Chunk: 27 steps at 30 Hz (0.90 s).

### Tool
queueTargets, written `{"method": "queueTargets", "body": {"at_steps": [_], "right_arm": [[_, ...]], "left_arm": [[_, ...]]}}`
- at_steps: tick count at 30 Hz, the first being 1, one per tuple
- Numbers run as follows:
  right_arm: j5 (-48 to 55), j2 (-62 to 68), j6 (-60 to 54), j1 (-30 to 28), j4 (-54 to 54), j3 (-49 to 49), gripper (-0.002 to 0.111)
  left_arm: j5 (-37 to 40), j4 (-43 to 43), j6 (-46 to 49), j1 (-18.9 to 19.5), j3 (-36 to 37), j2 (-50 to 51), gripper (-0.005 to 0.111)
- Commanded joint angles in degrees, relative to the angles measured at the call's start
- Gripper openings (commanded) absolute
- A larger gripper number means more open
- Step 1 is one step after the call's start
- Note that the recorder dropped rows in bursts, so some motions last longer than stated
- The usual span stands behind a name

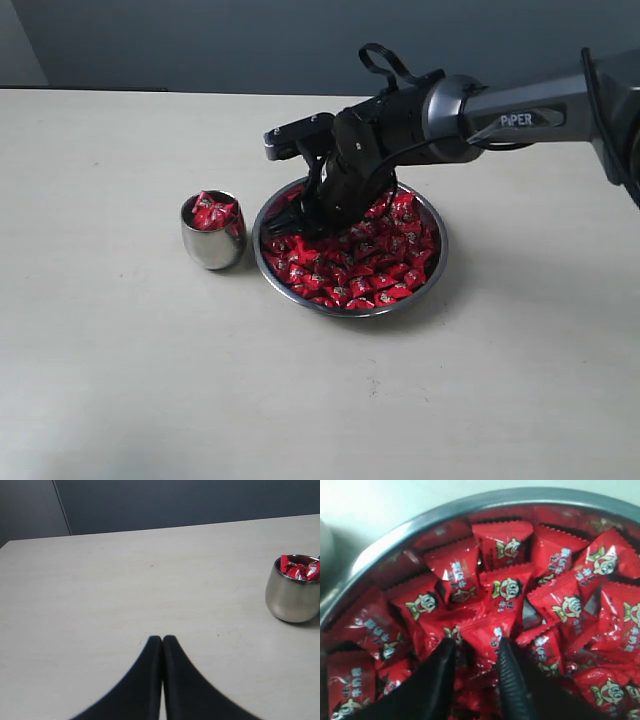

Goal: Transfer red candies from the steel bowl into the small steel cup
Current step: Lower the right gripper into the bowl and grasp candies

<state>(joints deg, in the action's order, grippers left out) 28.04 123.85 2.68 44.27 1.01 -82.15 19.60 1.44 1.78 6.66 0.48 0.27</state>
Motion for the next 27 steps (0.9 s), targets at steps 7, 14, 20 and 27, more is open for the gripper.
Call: {"method": "queueTargets", "body": {"at_steps": [7,14,20,27], "right_arm": [[-0.5,-1.1,-0.5,-0.2,-1.0,0.1,0.0],[1.0,-6.2,-0.4,-0.2,-1.0,0.1,-0.001],[1.6,-6.4,-0.5,-0.2,-1.0,0.1,-0.001],[0.9,-2.1,-0.5,-0.2,-0.6,0.1,0.018]], "left_arm": [[-0.3,0.1,-0.1,-0.5,-0.5,-0.3,0.0],[-0.3,0.1,-0.1,-0.5,-0.5,-0.3,0.0],[-0.3,0.1,-0.1,-0.5,-0.5,-0.3,0.0],[-0.3,0.1,-0.1,-0.5,-0.5,-0.3,0.0]]}}
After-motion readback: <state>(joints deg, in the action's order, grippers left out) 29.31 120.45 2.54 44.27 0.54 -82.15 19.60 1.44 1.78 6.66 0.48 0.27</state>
